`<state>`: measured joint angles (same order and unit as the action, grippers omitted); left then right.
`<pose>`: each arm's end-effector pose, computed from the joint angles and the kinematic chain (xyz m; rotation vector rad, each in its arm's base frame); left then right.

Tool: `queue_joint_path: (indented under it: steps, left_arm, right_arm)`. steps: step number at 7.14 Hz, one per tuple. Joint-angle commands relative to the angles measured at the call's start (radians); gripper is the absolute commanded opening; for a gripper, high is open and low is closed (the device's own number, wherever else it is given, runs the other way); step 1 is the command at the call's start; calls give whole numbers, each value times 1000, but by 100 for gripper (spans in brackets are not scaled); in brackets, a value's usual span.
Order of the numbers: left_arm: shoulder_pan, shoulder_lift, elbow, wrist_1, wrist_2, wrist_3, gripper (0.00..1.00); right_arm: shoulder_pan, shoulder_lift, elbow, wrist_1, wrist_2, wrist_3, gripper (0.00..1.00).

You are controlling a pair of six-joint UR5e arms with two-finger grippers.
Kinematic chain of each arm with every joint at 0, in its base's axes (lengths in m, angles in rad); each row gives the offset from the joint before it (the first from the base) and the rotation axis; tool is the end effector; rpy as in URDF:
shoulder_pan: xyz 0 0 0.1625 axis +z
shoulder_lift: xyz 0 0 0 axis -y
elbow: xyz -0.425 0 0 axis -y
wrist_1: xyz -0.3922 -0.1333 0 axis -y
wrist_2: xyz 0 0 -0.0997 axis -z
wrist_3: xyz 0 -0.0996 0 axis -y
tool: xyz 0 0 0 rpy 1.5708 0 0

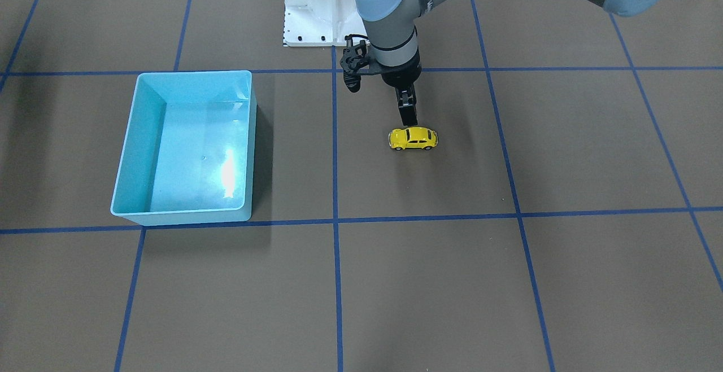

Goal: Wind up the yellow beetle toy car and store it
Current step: 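Press the left gripper on the car's roof and push it forward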

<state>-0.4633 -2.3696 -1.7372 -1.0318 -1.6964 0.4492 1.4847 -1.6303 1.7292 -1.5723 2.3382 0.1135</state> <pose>0.5359 -0.4028 0.1853 0.4031 0.2829 1.5555 0.0234 -0.4750 0.6097 0.0157 -0.7721 -0.0113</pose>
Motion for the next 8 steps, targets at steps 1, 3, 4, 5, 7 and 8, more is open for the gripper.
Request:
queue_joint_path:
  steps: [1,3,4,5,7,8]
  left_arm:
    - [38,-52,91,4,78,-1,99]
    - [38,-43,128,-8,70,-1,93]
    - [38,-43,154,-46,67,0,93]
    - [38,-43,181,-85,64,-3,93]
    - [38,-39,218,-154,37,-3,89]
    - [37,-31,220,-155,37,-1,89]
  right_arm:
    - [0,0,1,0,-3,0,100]
    - [0,0,1,0,-3,0,100]
    - [0,0,3,0,-2,0,100]
    - [0,0,1,0,-5,0,100]
    - [0,3,-5,0,-7,5,100]
    - [0,1,-5,0,-8,5,100]
